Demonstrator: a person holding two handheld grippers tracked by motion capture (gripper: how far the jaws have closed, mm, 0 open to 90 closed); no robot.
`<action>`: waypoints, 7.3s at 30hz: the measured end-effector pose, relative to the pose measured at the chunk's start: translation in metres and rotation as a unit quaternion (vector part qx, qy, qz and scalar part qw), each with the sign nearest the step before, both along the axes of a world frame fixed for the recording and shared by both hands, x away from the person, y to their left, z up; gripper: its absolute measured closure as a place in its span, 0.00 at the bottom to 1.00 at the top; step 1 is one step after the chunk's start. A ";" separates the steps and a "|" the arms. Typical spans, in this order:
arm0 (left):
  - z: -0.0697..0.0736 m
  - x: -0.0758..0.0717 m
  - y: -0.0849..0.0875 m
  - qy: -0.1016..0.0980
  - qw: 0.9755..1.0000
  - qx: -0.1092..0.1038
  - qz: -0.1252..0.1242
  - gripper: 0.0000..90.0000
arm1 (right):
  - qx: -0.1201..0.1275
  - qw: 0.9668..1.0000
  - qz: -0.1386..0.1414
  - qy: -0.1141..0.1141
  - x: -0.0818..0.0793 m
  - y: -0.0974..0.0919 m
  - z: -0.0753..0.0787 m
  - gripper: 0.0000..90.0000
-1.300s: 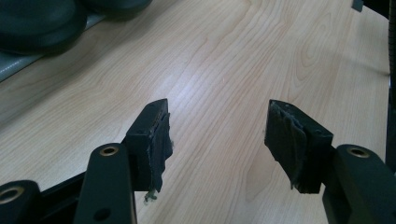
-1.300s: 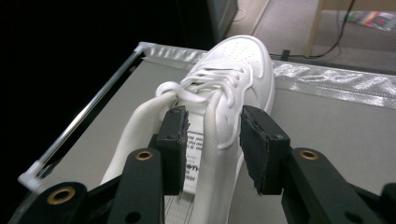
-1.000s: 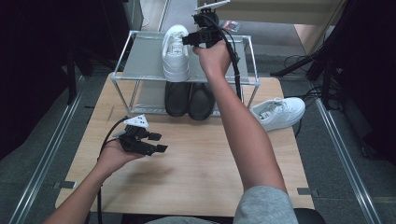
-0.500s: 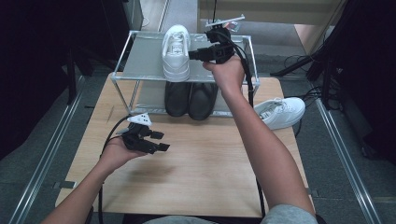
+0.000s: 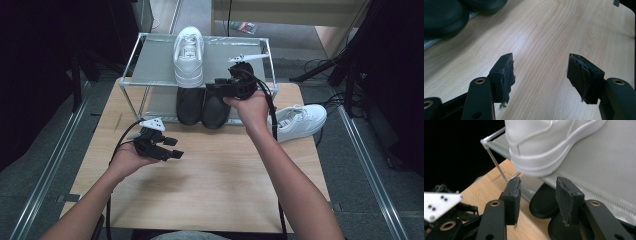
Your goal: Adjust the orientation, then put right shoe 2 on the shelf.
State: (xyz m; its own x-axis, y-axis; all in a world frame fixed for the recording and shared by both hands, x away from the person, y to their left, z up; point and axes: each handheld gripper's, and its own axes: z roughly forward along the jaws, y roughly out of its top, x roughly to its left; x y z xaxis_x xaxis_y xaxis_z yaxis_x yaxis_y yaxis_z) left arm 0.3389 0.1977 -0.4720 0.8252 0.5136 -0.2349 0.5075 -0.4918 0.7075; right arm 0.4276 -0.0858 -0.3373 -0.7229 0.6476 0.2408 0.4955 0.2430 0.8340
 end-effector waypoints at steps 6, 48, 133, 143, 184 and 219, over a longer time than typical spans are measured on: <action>0.000 0.002 0.000 0.000 1.000 0.003 -0.001 0.43 | -0.005 1.000 0.011 -0.006 -0.013 -0.011 -0.016 0.63; 0.003 -0.006 0.005 -0.004 1.000 0.013 0.005 0.41 | -0.047 0.998 0.017 0.026 -0.055 -0.102 -0.102 0.62; 0.001 -0.010 0.002 0.006 1.000 0.008 -0.007 0.41 | -0.180 0.980 -0.016 0.082 -0.070 -0.120 -0.105 0.84; 0.001 -0.001 -0.009 0.008 1.000 0.006 -0.022 0.41 | -0.185 0.979 0.005 0.084 -0.096 -0.100 -0.103 0.84; 0.001 -0.006 -0.005 0.007 1.000 0.009 -0.018 0.41 | -0.183 0.962 0.152 0.132 -0.145 0.042 -0.140 0.85; 0.003 0.002 -0.041 0.005 0.998 0.010 -0.060 0.82 | -0.060 0.993 0.064 0.073 -0.148 -0.056 -0.102 0.85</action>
State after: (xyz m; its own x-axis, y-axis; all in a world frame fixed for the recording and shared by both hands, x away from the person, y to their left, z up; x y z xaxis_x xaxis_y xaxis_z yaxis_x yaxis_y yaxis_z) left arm 0.3410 0.1566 -0.4686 0.8791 0.4152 -0.2340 0.4505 -0.5633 0.6927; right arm 0.2796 -0.1422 -0.4396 -0.7638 0.5837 0.2756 0.5683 0.4055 0.7160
